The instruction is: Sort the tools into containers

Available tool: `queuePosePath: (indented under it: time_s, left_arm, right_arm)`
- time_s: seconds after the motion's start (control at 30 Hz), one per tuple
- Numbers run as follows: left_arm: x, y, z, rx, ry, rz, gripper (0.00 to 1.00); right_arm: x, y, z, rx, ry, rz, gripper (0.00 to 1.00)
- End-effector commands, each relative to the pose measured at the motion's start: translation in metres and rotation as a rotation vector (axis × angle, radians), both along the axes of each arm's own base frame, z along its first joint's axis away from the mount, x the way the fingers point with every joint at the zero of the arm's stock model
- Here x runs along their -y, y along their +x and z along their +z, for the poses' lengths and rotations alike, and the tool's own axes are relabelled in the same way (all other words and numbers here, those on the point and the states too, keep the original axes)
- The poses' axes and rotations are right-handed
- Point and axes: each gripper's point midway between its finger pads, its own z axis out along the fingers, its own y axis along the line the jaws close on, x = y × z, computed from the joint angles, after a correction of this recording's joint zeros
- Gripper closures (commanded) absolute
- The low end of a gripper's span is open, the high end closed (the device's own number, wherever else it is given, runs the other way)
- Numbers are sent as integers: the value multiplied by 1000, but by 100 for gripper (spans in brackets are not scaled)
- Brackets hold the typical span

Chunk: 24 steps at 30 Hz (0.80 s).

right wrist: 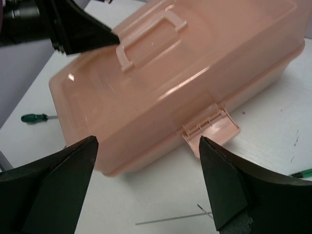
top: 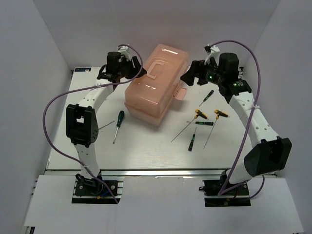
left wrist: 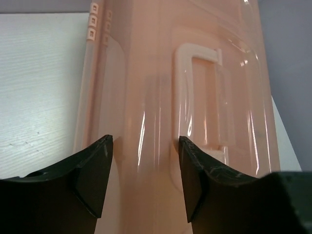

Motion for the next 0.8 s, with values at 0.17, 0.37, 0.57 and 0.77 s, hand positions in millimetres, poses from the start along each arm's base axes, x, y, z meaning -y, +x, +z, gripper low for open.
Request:
queuePosePath:
  time_s: [0.17, 0.37, 0.57, 0.77]
  left_arm:
    - [38, -137, -88, -237, 134, -200, 47]
    - [37, -195, -101, -260, 84, -195, 49]
    - [44, -211, -102, -283, 57, -158, 45]
    - [33, -186, -80, -242, 57, -7, 34]
  right_arm:
    - [-23, 37, 41, 50, 109, -12, 11]
    - [-54, 37, 28, 31, 90, 52, 15]
    - [-95, 10, 13, -32, 86, 93, 42]
    - [-98, -17, -3, -152, 107, 21, 39]
